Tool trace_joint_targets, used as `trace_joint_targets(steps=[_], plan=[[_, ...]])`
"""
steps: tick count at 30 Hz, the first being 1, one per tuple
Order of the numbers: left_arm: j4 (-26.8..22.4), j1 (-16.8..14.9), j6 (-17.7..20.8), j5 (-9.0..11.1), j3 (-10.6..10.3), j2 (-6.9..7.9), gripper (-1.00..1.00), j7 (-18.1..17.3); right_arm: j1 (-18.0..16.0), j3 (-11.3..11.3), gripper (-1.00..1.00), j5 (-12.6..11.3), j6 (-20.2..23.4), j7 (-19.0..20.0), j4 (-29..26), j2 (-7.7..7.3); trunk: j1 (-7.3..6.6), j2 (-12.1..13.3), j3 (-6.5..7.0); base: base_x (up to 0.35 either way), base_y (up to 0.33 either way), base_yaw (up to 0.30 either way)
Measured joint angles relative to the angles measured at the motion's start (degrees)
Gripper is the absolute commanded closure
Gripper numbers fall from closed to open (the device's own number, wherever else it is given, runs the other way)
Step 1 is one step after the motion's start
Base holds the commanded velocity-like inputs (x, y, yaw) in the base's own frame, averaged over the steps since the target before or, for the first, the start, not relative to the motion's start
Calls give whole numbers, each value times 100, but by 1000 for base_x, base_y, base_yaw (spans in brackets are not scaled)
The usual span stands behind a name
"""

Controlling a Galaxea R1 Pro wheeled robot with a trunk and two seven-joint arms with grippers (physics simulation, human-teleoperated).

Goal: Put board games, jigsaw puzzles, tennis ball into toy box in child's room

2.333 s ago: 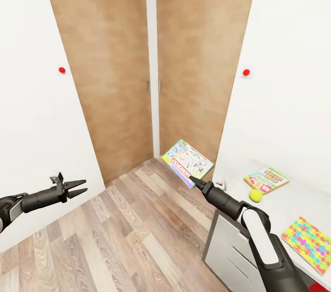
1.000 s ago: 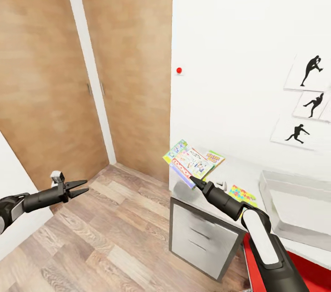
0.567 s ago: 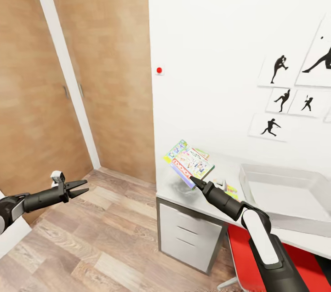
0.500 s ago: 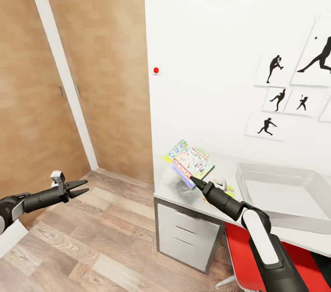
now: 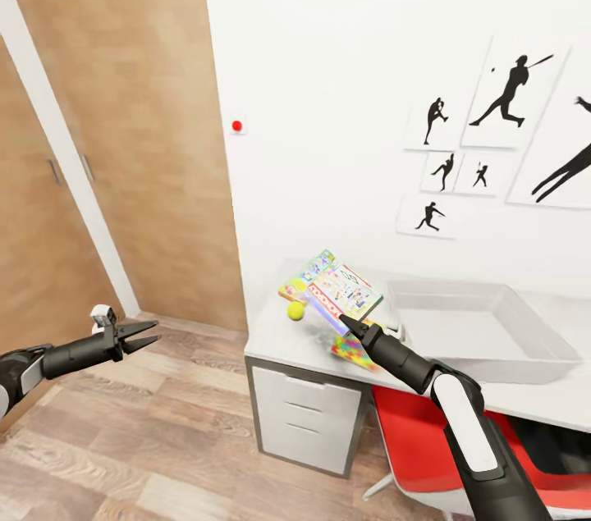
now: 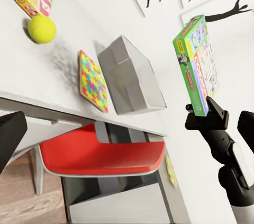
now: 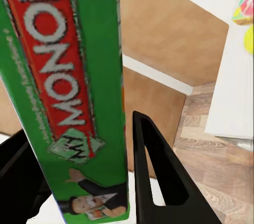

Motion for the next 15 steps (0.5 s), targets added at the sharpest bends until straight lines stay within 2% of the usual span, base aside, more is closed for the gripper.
trace_joint_targets(steps=[15], plan=[[-8,0,0,0,1,-7,-100,0,0,-1,100,1,-34,4,160,2,0,0,0,0,0,-278]])
